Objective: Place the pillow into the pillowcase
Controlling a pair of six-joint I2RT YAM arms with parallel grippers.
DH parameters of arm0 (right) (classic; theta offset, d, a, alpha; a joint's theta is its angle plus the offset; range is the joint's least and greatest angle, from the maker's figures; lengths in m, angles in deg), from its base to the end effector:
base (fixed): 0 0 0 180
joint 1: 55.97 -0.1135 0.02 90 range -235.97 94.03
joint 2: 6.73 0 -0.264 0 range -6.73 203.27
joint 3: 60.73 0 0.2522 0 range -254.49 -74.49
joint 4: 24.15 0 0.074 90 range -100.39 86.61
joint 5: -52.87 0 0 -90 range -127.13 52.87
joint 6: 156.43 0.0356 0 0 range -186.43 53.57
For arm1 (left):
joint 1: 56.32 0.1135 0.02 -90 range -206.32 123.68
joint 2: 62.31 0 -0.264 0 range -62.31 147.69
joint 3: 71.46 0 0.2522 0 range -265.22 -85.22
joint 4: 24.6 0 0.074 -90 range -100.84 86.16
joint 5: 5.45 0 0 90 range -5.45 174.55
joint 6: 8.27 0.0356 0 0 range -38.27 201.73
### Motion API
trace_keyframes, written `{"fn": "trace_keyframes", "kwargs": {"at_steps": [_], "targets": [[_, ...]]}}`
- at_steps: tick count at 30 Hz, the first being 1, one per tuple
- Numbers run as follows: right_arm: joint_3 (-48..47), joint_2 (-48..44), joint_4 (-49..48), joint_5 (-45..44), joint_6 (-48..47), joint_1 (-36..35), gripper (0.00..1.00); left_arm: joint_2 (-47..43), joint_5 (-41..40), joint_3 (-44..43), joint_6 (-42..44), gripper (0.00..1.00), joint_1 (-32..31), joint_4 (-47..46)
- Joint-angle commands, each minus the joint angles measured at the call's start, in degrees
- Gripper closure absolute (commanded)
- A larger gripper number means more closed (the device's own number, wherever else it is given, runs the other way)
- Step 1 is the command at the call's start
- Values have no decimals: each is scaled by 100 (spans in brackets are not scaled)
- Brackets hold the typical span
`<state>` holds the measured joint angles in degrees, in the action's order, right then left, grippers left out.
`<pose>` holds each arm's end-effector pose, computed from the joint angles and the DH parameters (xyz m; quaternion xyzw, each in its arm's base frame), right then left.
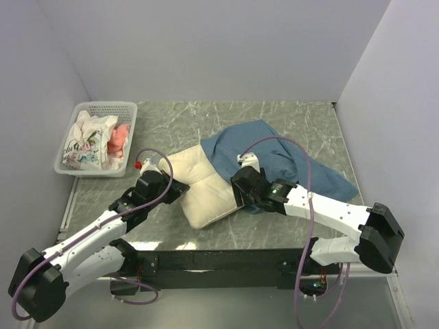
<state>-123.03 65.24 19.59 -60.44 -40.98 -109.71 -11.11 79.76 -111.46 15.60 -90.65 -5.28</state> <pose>0.1595 0.1937 0.2365 -0.1657 0.9172 0.0481 0.3592 0.1638 -0.1082 0.2147 -0.2576 0.8287 -0.3577 0.3449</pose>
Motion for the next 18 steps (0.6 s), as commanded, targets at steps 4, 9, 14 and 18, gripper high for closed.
{"fn": "trace_keyframes", "kwargs": {"at_steps": [4, 9, 14, 18], "targets": [[-480, 221, -62, -297, -93, 223, 67, -260, -276, -417, 118, 99, 58, -240], [-1690, 204, 684, 54, 433, -1080, 100, -111, -250, -435, -58, 99, 58, -739], [-2924, 607, 878, 423, 575, -2290, 100, 355, -416, -654, -242, 99, -109, -1013], [-2968, 793, 878, 538, 461, -1722, 100, 452, -820, -882, -278, 99, -417, -821]]}}
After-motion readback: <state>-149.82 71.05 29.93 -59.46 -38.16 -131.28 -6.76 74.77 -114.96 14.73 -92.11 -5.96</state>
